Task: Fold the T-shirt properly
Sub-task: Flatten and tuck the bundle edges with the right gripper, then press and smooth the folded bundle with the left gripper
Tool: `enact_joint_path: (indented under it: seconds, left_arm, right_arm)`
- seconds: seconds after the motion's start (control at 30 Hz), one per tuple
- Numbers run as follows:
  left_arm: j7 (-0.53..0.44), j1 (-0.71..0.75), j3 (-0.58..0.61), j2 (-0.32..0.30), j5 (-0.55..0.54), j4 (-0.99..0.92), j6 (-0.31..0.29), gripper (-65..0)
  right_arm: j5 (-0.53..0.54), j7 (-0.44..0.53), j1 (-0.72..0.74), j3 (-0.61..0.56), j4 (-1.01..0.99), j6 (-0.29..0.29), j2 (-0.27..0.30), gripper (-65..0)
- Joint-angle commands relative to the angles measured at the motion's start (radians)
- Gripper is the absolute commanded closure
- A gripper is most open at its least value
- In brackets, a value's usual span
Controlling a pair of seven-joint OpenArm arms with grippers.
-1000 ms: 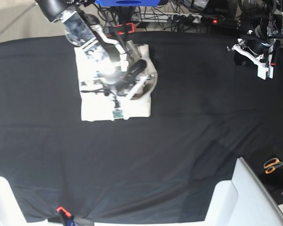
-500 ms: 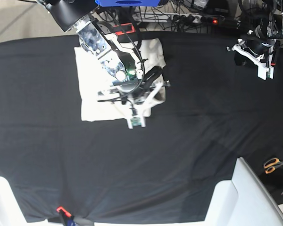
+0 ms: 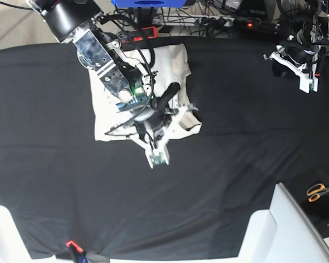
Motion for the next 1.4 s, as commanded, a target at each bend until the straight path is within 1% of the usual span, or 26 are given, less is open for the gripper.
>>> enact_joint_path:
  seconds: [0.0, 0.07, 0.13, 0.2, 0.3, 0.33, 0.43, 0.53, 0.57, 0.6, 0.67, 0.7, 0.77, 0.8, 0.83, 0.9, 0.97, 1.0, 1.03, 1.1, 1.23, 1.27, 1.37]
  left_arm:
    - [-0.019, 0.003, -0.009, -0.016, -0.005, 0.013, -0.008, 0.0]
    - [-0.019, 0.003, -0.003, -0.016, -0.005, 0.014, -0.008, 0.0]
    - [-0.019, 0.003, 0.000, -0.011, -0.005, 0.019, -0.008, 0.0]
    - [-0.019, 0.003, 0.005, -0.008, -0.010, 0.025, -0.010, 0.0]
    - [-0.017, -0.020, 0.076, -0.010, -0.014, 0.048, -0.010, 0.0]
    - [-0.013, -0.031, 0.103, -0.010, -0.014, 0.053, -0.010, 0.0]
    - [0.072, -0.099, 0.180, -0.005, -0.018, 0.054, -0.010, 0.0]
    - [0.158, -0.197, 0.237, 0.035, -0.096, 0.013, -0.012, 0.0]
    - [0.170, -0.224, 0.251, 0.047, -0.128, -0.004, -0.012, -4.4]
    - [0.181, -0.252, 0.263, 0.055, -0.165, -0.024, -0.012, -15.5]
    - [0.184, -0.295, 0.300, 0.058, -0.225, -0.060, -0.012, -33.1]
    - [0.184, -0.315, 0.321, 0.061, -0.251, -0.075, -0.012, -40.0]
    - [0.184, -0.358, 0.379, 0.061, -0.301, -0.107, -0.016, -51.0]
    - [0.184, -0.379, 0.409, 0.058, -0.320, -0.125, -0.039, -54.3]
    - [0.184, -0.399, 0.436, 0.056, -0.329, -0.147, -0.094, -55.9]
    - [0.184, -0.433, 0.470, 0.061, -0.328, -0.202, -0.246, -56.4]
    - [0.184, -0.461, 0.493, 0.067, -0.328, -0.267, -0.380, -56.6]
    - [0.184, -0.473, 0.499, 0.078, -0.328, -0.294, -0.429, -56.3]
    - [0.184, -0.481, 0.499, 0.090, -0.328, -0.325, -0.463, -55.9]
    - [0.182, -0.490, 0.505, 0.098, -0.326, -0.379, -0.478, -55.8]
    - [0.176, -0.493, 0.505, 0.127, -0.323, -0.463, -0.480, -55.8]
    - [0.171, -0.493, 0.505, 0.130, -0.308, -0.469, -0.480, -55.8]
    - [0.168, -0.494, 0.507, 0.181, -0.189, -0.469, -0.480, -55.6]
  right_arm:
    - [0.002, -0.021, 0.018, 0.003, 0.030, 0.004, -0.010, -0.8]
    - [0.002, -0.069, 0.013, 0.004, 0.044, -0.007, 0.022, -0.8]
    - [0.002, -0.066, -0.016, 0.004, 0.062, -0.008, 0.061, -0.8]
    - [0.002, -0.034, -0.054, 0.004, 0.096, -0.008, 0.102, -0.8]
    - [0.002, 0.028, -0.119, 0.046, 0.151, -0.008, 0.163, -0.8]
    - [0.002, 0.040, -0.143, 0.081, 0.165, -0.008, 0.173, -0.8]
    - [0.002, 0.049, -0.204, 0.202, 0.188, -0.008, 0.182, -0.8]
    - [0.002, 0.049, -0.234, 0.299, 0.185, -0.004, 0.183, -0.8]
    - [0.002, 0.049, -0.238, 0.320, 0.185, -0.002, 0.185, -0.8]
    - [0.002, 0.049, -0.244, 0.339, 0.185, -0.002, 0.188, -0.8]
    - [0.002, 0.049, -0.254, 0.348, 0.188, -0.002, 0.216, -0.8]
    - [0.002, 0.049, -0.257, 0.348, 0.188, -0.002, 0.225, -0.8]
    - [0.002, 0.049, -0.260, 0.349, 0.183, -0.002, 0.242, -0.8]
    - [0.002, 0.049, -0.267, 0.349, 0.183, -0.002, 0.251, -0.8]
    - [0.002, 0.049, -0.274, 0.349, 0.185, -0.002, 0.257, -0.8]
    - [0.002, 0.049, -0.278, 0.349, 0.186, -0.002, 0.259, -0.8]
    - [0.002, 0.049, -0.278, 0.349, 0.183, -0.002, 0.265, -0.8]
    - [0.002, 0.049, -0.278, 0.349, 0.182, -0.002, 0.265, -0.8]
    - [0.002, 0.049, -0.280, 0.349, 0.182, -0.002, 0.265, -0.8]
    - [0.002, 0.049, -0.286, 0.349, 0.182, -0.002, 0.265, -0.8]
    - [0.002, 0.049, -0.286, 0.349, 0.182, -0.002, 0.265, -0.6]
    - [0.002, 0.049, -0.286, 0.349, 0.182, -0.002, 0.265, -0.6]
    - [0.002, 0.049, -0.286, 0.349, 0.182, -0.002, 0.263, -0.6]
